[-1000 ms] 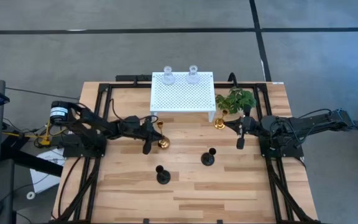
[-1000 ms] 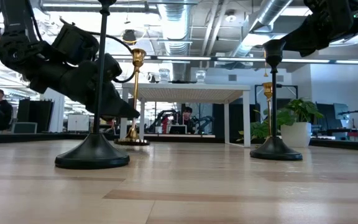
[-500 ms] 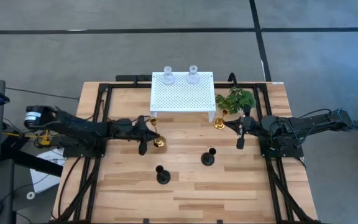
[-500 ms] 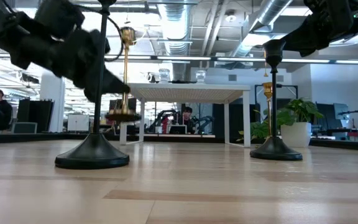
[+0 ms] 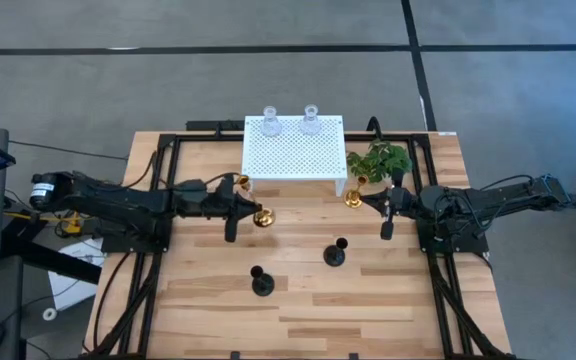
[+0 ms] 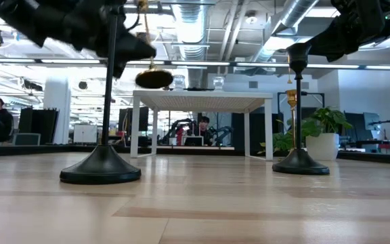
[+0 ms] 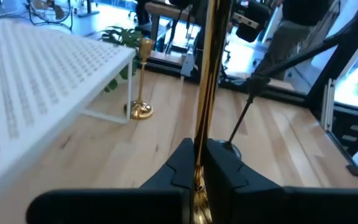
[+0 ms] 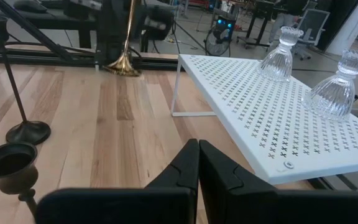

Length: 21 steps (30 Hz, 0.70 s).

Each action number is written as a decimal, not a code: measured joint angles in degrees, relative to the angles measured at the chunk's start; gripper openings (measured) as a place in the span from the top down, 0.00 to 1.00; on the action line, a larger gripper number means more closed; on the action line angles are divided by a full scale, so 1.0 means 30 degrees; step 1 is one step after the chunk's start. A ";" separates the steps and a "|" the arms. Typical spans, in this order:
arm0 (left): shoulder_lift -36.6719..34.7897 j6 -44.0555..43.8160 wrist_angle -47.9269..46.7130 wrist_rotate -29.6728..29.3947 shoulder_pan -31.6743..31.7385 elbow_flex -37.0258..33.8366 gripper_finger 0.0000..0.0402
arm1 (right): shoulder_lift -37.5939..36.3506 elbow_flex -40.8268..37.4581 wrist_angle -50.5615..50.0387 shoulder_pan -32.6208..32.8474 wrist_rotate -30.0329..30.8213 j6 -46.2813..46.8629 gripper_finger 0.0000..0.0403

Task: Pick & Place candle stick holders
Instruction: Put the left gold candle holder on the shelf

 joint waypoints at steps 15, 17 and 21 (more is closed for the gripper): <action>0.1855 0.4556 -0.3915 -0.1474 0.2859 0.6532 0.96 | -0.0007 -0.0642 0.0160 0.0000 0.0000 0.0175 1.00; 0.2354 0.4581 -0.4005 -0.1443 0.3649 0.7076 0.97 | 0.0000 -0.0663 0.0153 0.0000 0.0000 0.0183 1.00; 0.3471 0.4590 -0.4156 -0.1423 0.5296 0.7962 0.97 | -0.0007 -0.0663 0.0153 -0.0007 0.0000 0.0175 1.00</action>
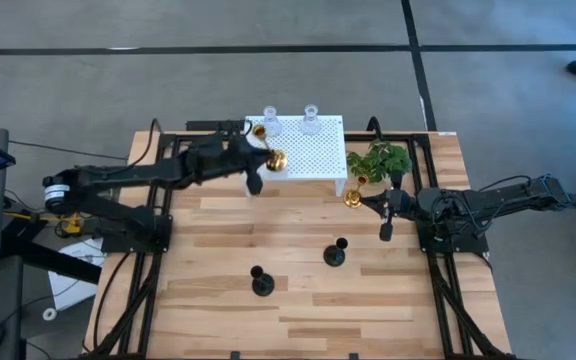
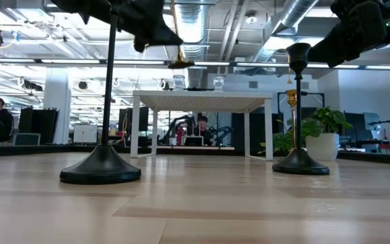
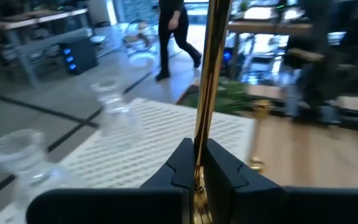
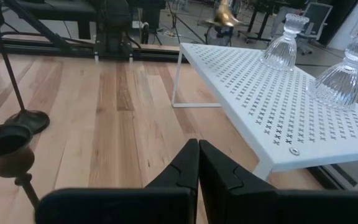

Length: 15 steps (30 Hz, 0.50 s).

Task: Pick & Place candle stick holders
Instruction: Put the left gold candle holder on the shelf

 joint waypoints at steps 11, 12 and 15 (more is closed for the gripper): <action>0.2971 -0.0684 -0.0188 0.2372 0.3146 0.1641 0.97 | 0.0007 0.0000 -0.0015 0.0007 0.0000 -0.0012 1.00; 0.3114 -0.0721 -0.0216 0.2574 0.3253 0.1695 0.97 | 0.0007 0.0000 -0.0015 0.0007 0.0000 -0.0045 1.00; 0.3401 -0.0721 -0.0271 0.2725 0.3538 0.1729 0.97 | 0.0006 0.0000 -0.0015 0.0007 0.0000 -0.0066 1.00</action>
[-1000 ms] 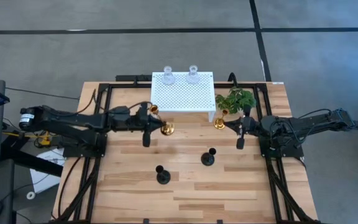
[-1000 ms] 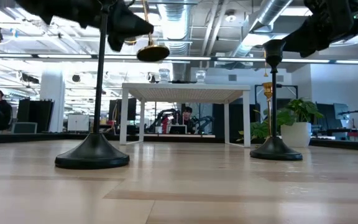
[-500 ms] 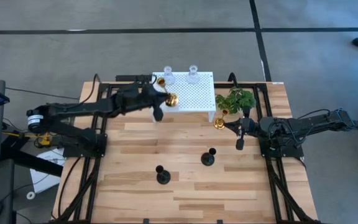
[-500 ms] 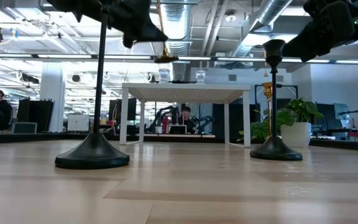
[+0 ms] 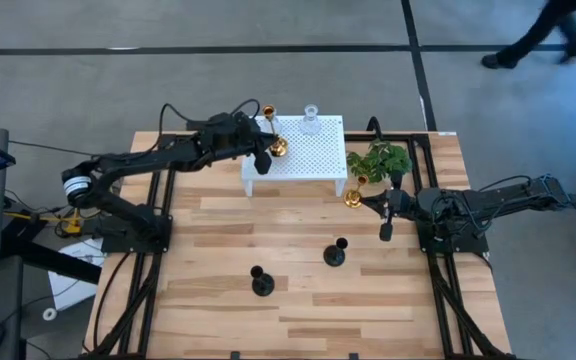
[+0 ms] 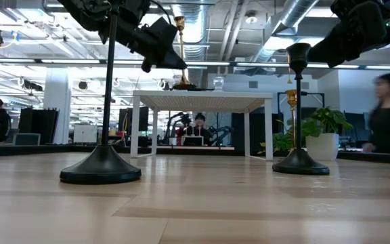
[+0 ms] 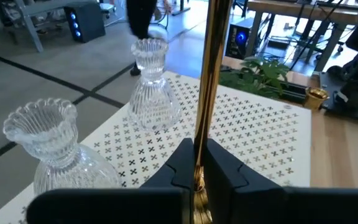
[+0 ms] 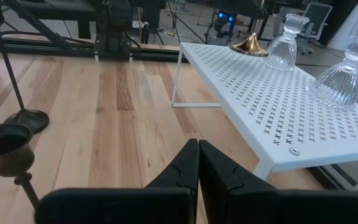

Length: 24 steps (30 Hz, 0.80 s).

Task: Pick & Place candle stick holders
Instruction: Put the left gold candle holder on the shelf

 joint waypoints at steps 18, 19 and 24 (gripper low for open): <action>0.0461 -0.0437 -0.1203 -0.0007 0.0616 0.0000 0.96 | 0.0001 0.0000 -0.0007 0.0000 0.0000 -0.0087 1.00; 0.0461 -0.0437 -0.1222 -0.0014 0.0616 0.0000 0.96 | -0.0006 0.0000 -0.0007 0.0000 0.0000 -0.0084 1.00; 0.0629 -0.0437 -0.1232 -0.0023 0.0601 0.0000 0.96 | -0.0003 0.0000 -0.0007 0.0000 0.0000 -0.0087 1.00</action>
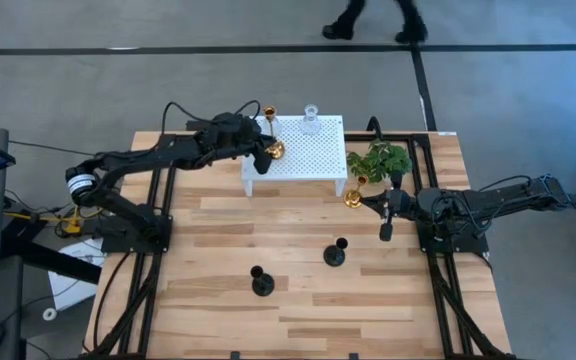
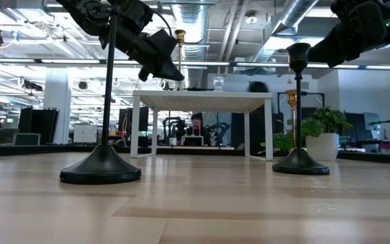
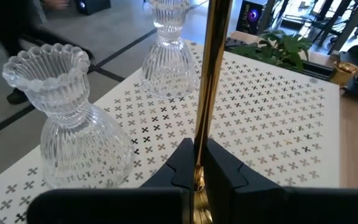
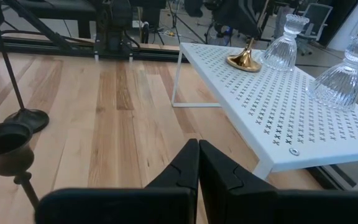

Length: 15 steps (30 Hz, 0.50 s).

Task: Pick & Place candle stick holders
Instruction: Put the left gold candle holder on the shelf

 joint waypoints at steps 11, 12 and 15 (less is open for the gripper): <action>0.1279 0.0095 0.1318 -0.0276 0.0000 0.0087 0.96 | -0.0004 0.0000 0.0007 -0.0007 0.0000 0.0007 1.00; 0.1302 0.0095 0.1399 -0.0276 0.0000 0.0087 0.96 | 0.0004 0.0000 0.0007 -0.0002 0.0000 0.0007 1.00; 0.1280 0.0095 0.1438 -0.0276 0.0000 0.0066 0.96 | 0.0000 0.0000 0.0007 0.0000 0.0000 0.0007 1.00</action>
